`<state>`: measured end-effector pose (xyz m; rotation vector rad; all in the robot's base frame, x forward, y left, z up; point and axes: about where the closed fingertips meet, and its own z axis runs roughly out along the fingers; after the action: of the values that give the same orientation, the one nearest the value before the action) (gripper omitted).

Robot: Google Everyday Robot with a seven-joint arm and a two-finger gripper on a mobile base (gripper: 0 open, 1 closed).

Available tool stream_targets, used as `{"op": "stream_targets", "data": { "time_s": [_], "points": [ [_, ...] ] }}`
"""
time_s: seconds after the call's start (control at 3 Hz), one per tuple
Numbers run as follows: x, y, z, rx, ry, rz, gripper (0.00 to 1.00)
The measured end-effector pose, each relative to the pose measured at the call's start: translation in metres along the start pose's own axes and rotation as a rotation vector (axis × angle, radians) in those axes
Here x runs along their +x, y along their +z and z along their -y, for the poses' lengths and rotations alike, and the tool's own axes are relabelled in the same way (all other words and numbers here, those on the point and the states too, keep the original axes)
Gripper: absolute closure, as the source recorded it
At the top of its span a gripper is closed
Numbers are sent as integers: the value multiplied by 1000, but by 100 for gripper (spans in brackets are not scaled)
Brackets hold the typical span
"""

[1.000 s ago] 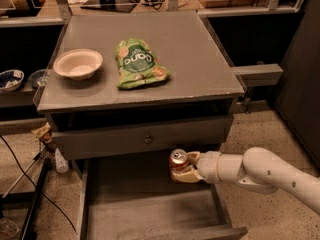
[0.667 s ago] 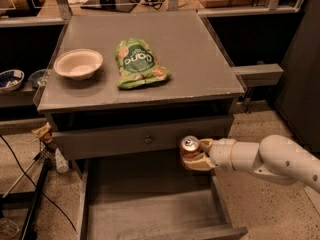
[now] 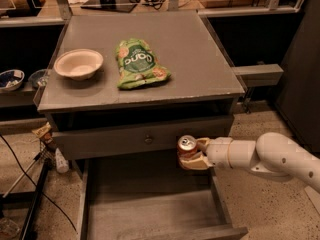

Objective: Pick coke can from middle drawer and place on counter

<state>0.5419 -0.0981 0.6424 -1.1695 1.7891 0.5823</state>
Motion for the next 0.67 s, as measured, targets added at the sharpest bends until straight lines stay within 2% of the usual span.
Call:
{"op": "stream_targets", "data": {
  "time_s": [0.67],
  "points": [
    [-46, -35, 20, 45, -67, -17, 100]
  ]
}}
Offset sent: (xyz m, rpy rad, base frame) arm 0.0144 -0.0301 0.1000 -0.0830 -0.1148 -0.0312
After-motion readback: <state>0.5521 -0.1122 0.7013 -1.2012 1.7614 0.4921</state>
